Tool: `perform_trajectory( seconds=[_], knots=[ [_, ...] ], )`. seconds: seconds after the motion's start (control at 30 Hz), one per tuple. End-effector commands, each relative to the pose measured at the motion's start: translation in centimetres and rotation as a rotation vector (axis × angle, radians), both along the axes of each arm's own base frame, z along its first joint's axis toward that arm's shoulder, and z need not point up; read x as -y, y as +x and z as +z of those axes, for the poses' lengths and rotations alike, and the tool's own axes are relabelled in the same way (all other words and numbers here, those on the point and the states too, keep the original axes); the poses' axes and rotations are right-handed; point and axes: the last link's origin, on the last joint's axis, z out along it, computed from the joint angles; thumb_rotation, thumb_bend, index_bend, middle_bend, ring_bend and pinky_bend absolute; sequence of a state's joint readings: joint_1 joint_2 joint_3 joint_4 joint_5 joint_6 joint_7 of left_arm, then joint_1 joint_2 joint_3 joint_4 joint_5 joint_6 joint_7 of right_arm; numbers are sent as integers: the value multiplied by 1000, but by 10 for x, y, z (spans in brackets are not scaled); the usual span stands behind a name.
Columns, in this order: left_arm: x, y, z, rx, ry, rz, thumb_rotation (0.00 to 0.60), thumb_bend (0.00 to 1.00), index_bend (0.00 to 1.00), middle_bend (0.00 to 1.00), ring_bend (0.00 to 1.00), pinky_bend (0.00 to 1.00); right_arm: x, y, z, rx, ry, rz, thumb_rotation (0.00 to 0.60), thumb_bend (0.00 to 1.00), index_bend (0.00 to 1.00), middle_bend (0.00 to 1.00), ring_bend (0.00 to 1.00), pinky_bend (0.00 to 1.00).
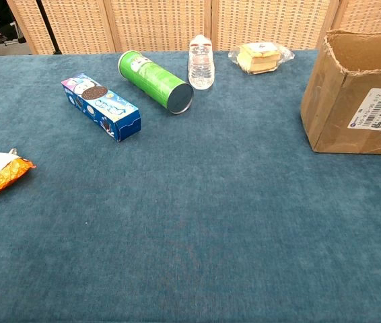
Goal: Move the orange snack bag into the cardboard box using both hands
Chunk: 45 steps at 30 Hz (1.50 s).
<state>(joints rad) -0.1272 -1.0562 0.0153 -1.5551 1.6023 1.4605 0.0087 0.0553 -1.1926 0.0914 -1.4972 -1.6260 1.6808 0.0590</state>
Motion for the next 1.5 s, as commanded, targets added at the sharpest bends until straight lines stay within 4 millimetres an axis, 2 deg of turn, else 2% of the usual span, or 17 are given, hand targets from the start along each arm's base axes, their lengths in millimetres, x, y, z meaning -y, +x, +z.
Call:
perform_trajectory(
  seconds=[0.03,0.27,0.4,0.53,0.83,0.93,1.0,1.07,1.2,1.23,1.3,1.43,1.5],
  knots=[
    [0,-1,0,-16,8,8,600,0,0,0,0,12,0,0,0,-2,0,-4,600,0,0,0,0,53],
    [-7,-4,-8,-57,-36,25,600,0,0,0,0,12,-1,-1,2,6,-7,-15,600,0,0,0,0,53],
    [-28,-1,-26,-37,-158,11,600,0,0,0,0,12,0,-1,4,14,-11,-19,600,0,0,0,0,53],
    [-55,6,-53,-68,-301,-20,600,0,0,0,0,12,3,-3,4,12,-7,-37,600,0,0,0,0,53],
    [-91,15,-89,-162,-396,-27,600,0,0,0,0,12,7,-8,9,24,-19,-69,600,0,0,0,0,53],
    [-97,17,-96,-160,-412,-17,600,0,0,0,0,47,8,-9,9,28,-21,-74,600,0,0,0,0,53],
    [-100,18,-99,-154,-422,-12,600,0,13,5,13,122,8,-9,10,29,-23,-75,600,0,0,0,0,53],
    [-102,20,-101,-149,-430,-11,600,0,101,90,99,238,8,-10,10,32,-24,-78,600,0,0,0,0,53],
    [-103,19,-103,-173,-453,2,600,4,395,305,280,389,9,-11,11,37,-19,-86,600,0,0,0,0,53],
    [-102,19,-103,-171,-456,5,600,27,474,365,332,432,10,-11,11,38,-19,-86,600,0,0,0,0,53],
    [-102,20,-103,-169,-456,5,600,93,562,436,398,486,10,-11,10,39,-16,-86,600,0,0,0,0,53],
    [-101,26,-100,-163,-448,-17,600,214,603,464,422,508,10,-11,11,42,-15,-87,600,0,0,0,0,53],
    [-100,31,-98,-155,-439,-43,600,241,613,466,422,509,9,-11,11,43,-15,-87,600,0,0,0,0,53]
  ],
)
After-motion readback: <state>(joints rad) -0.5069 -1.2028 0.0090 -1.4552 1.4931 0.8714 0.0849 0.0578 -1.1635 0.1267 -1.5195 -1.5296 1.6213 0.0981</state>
